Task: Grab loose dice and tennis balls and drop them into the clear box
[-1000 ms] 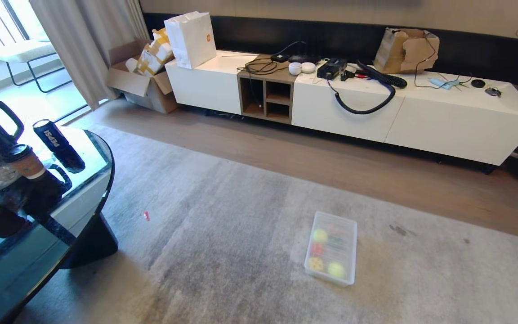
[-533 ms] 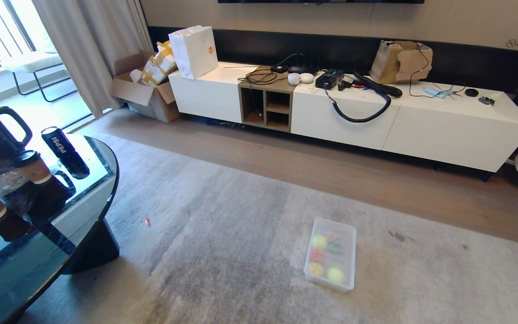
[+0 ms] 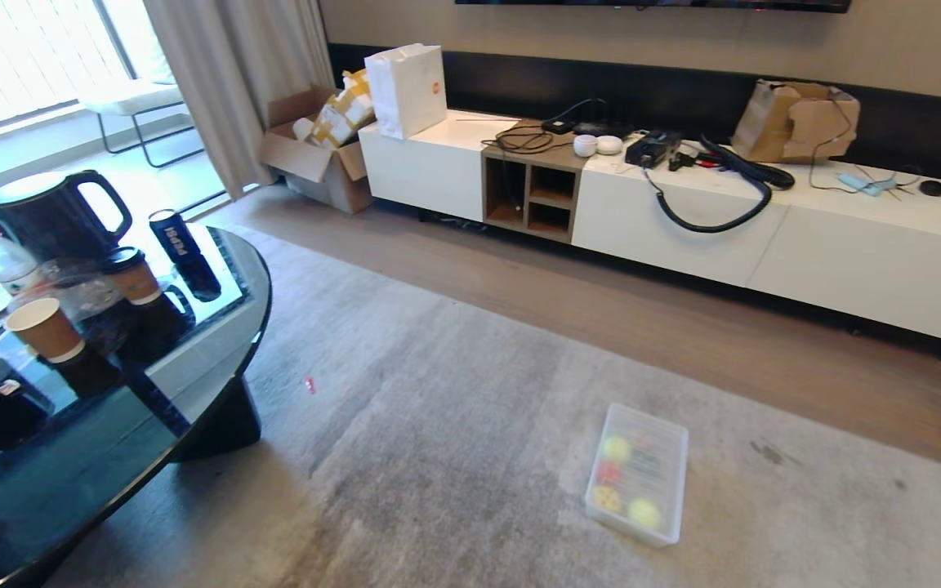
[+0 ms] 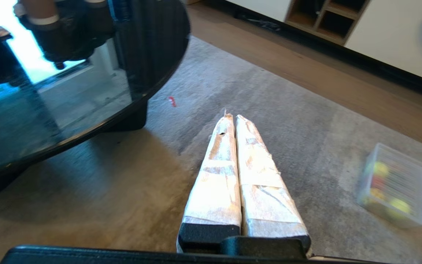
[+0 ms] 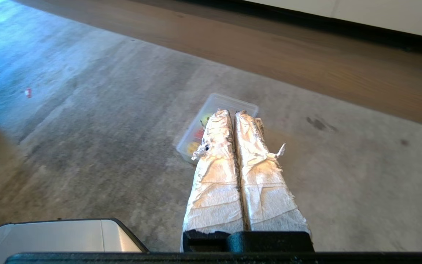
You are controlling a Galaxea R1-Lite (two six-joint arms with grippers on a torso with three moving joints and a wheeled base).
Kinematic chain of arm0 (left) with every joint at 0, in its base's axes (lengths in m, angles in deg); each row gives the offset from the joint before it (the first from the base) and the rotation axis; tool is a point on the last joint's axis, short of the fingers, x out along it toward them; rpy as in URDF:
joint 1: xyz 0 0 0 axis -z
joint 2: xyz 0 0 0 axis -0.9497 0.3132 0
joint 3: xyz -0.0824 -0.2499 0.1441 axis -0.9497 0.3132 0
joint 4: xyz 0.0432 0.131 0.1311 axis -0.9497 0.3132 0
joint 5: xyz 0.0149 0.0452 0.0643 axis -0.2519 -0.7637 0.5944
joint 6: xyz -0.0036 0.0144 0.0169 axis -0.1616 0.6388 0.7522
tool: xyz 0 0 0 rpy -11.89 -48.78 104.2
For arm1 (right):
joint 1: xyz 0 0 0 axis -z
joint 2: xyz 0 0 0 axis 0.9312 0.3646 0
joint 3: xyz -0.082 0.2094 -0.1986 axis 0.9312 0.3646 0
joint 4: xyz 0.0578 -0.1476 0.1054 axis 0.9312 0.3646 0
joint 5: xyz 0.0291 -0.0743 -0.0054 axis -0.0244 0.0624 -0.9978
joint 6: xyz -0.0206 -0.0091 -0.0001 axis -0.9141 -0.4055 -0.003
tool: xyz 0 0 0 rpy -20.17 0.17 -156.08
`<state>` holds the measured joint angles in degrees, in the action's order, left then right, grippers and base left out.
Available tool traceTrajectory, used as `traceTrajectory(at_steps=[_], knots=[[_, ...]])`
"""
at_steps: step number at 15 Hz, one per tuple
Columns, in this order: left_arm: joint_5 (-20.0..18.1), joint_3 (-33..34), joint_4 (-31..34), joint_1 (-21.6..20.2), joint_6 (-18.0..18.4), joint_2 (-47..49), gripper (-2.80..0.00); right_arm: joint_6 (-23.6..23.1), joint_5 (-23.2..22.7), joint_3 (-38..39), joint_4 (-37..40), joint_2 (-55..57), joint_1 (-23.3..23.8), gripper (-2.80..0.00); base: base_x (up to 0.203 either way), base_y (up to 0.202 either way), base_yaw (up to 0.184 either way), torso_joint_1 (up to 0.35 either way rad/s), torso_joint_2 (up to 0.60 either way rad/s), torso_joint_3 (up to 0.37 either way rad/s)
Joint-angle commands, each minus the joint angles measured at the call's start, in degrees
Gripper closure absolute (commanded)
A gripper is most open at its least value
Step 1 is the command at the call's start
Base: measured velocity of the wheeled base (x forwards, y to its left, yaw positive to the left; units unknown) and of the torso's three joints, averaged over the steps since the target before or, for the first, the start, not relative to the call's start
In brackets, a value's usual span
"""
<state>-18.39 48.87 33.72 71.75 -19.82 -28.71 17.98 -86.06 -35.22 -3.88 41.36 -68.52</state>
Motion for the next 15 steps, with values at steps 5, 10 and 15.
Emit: traceTrajectory(at_steps=[5, 10, 15], knots=[[0.2, 0.0, 0.0, 0.0, -0.2, 0.1, 0.0, 0.1, 0.0, 0.0, 0.0, 0.1, 0.0, 0.0, 0.0, -0.007, 0.163, 0.003, 0.0, 0.0], [0.3, 0.0, 0.0, 0.0, -0.2, 0.0, 0.0, 0.1, 0.0, 0.0, 0.0, 0.1, 0.0, 0.0, 0.0, -0.009, 0.163, 0.002, 0.0, 0.003], [0.3, 0.0, 0.0, 0.0, -0.2, 0.1, 0.0, 0.1, 0.0, 0.0, 0.0, 0.1, 0.0, 0.0, 0.003, -0.008, 0.164, 0.003, 0.0, 0.003]])
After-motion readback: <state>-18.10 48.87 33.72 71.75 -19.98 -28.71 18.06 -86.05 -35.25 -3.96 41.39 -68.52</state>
